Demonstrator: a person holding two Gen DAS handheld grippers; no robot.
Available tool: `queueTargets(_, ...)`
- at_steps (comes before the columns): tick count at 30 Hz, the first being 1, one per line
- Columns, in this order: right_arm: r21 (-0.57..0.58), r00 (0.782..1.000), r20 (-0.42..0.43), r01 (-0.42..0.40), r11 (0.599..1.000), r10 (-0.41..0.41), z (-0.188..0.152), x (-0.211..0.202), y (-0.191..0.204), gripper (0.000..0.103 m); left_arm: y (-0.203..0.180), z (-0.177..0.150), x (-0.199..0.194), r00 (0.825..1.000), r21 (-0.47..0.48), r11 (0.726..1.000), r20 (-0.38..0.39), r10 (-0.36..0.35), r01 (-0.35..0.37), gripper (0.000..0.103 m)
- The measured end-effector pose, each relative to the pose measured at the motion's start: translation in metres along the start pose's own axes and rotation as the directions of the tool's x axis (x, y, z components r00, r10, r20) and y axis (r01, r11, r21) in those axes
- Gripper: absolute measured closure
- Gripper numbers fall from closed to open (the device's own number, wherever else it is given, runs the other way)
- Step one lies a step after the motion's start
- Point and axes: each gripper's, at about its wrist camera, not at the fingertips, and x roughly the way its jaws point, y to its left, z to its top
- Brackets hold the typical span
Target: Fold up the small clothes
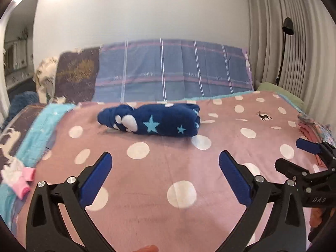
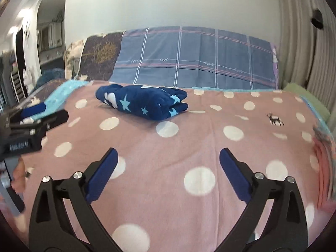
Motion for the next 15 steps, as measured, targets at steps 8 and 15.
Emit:
queueTargets(8,0.060,0.999,0.036,0.033,0.998,-0.036,-0.012,-0.056,-0.006,0.003,-0.025,-0.019,-0.052,0.999,0.035,0.999,0.032,0.016,-0.018,0.001)
queueTargets(15,0.087,0.998,0.039,0.035,0.996,-0.039,-0.025,-0.073,0.001,0.003,-0.025,-0.033,-0.067,1.000,0.009,1.000,0.009,0.012,-0.012,0.001)
